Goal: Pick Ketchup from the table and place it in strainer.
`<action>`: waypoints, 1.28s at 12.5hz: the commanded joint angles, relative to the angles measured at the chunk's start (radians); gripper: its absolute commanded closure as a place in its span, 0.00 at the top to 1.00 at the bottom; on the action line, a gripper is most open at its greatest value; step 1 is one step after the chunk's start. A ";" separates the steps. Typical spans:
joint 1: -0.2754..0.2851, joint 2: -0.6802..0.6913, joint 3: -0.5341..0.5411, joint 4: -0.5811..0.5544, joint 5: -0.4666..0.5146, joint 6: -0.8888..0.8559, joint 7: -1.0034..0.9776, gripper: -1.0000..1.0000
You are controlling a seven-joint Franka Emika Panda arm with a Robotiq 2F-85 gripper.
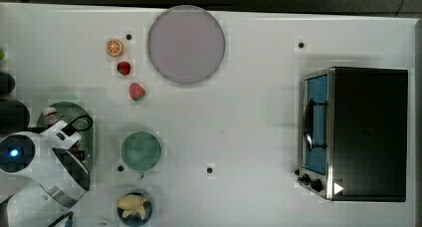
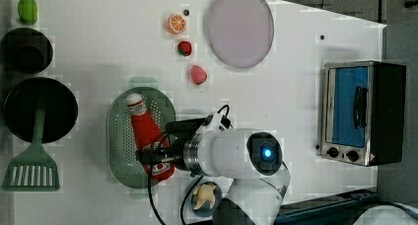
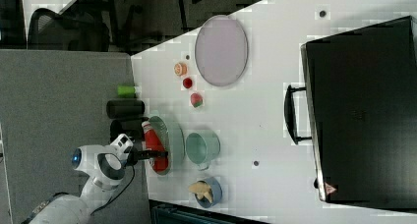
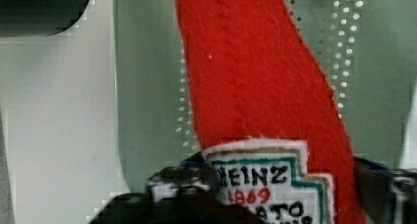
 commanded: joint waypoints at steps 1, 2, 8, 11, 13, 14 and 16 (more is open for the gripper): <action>0.004 -0.040 -0.009 0.026 -0.013 0.054 0.088 1.00; 0.001 -0.058 -0.009 0.027 -0.009 0.053 0.112 1.00; -0.124 -0.325 -0.012 0.074 0.024 -0.248 0.162 1.00; -0.208 -0.448 -0.053 0.129 0.107 -0.500 0.155 1.00; -0.253 -0.517 -0.124 0.160 0.150 -0.590 0.152 1.00; -0.269 -0.546 -0.170 0.170 0.156 -0.616 0.147 1.00; -0.290 -0.596 -0.278 0.175 0.156 -0.633 0.129 1.00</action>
